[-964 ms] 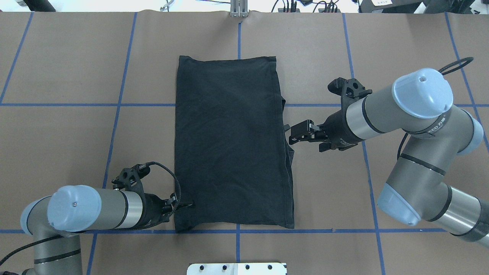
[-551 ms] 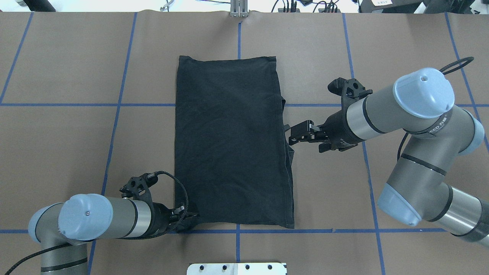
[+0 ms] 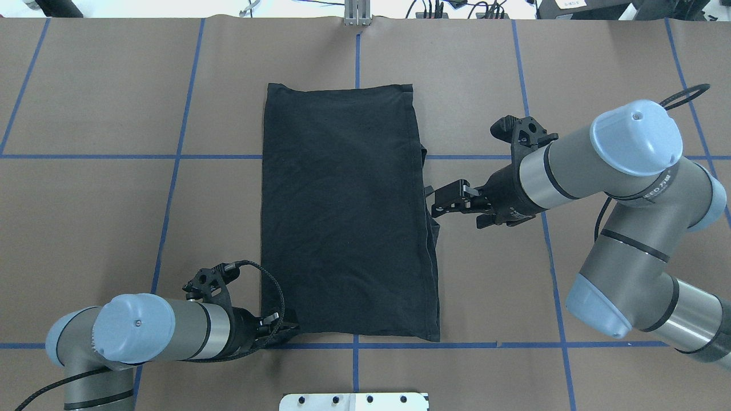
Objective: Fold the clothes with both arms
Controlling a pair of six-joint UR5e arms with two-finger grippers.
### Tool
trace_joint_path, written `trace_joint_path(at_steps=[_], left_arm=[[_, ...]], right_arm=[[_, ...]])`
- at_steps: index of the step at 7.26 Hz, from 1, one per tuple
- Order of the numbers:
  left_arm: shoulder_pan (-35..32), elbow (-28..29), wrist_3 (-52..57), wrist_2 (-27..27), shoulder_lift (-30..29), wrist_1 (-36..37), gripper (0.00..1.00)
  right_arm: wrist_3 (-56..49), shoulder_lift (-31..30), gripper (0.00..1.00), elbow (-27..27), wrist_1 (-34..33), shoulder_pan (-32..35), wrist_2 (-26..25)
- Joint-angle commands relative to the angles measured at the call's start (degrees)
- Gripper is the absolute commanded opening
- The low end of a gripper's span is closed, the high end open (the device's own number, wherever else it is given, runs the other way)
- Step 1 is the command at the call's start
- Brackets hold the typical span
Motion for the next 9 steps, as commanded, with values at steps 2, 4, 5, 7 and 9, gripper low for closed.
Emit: trace_joint_path(at_steps=[2, 4, 5, 7, 9], left_arm=[[-0.1, -0.1, 0.2, -0.1, 0.6, 0.1, 0.83], [0.2, -0.1, 0.2, 0.0, 0.4, 1.9, 0.83], [0.3, -0.1, 0.2, 0.0, 0.3, 2.0, 0.83], [0.3, -0.1, 0.1, 0.0, 0.1, 2.0, 0.72], [0.3, -0.1, 0.1, 0.0, 0.1, 2.0, 0.55]], right_arm=[[0.0, 0.1, 1.00, 0.0, 0.0, 0.0, 0.0], [0.0, 0.0, 1.00, 0.0, 0.0, 0.0, 0.0], [0.0, 0.0, 1.00, 0.0, 0.0, 0.0, 0.0], [0.0, -0.1, 1.00, 0.0, 0.0, 0.1, 0.1], [0.0, -0.2, 1.00, 0.0, 0.0, 0.1, 0.1]])
